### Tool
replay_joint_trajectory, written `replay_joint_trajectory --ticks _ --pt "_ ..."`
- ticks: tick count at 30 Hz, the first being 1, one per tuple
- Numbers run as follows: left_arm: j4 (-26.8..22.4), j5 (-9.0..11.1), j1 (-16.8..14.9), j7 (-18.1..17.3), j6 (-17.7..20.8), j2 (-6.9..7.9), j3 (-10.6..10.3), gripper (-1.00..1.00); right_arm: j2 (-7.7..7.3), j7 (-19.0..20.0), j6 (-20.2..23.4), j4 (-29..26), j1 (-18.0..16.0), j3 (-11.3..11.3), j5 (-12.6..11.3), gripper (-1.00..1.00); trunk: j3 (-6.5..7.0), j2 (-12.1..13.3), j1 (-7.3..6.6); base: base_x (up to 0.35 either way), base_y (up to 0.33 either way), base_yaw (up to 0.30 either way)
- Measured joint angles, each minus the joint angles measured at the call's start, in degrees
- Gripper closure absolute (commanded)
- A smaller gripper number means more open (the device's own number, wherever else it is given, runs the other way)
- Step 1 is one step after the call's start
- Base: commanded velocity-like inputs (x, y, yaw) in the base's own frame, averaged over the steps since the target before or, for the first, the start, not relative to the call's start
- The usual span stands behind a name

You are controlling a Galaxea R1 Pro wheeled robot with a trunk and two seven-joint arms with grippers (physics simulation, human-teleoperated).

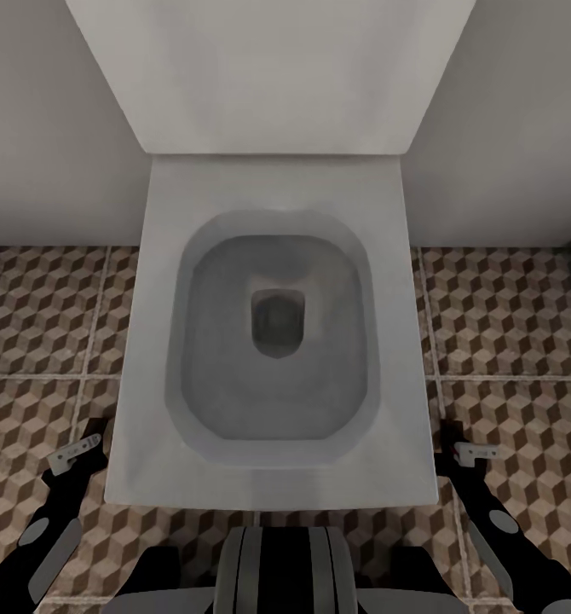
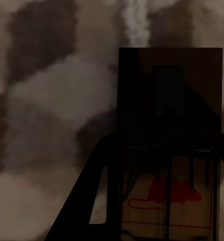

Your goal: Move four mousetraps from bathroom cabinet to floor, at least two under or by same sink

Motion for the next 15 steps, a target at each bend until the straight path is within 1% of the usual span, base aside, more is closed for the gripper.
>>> replay_joint_trajectory --ticks 15 --pt "0.0 0.0 0.0 0.0 0.0 -0.08 0.0 1.0 -0.06 0.0 -0.16 -0.06 0.0 0.0 0.05 1.0 0.0 0.0 0.0 0.0 0.0 0.0"
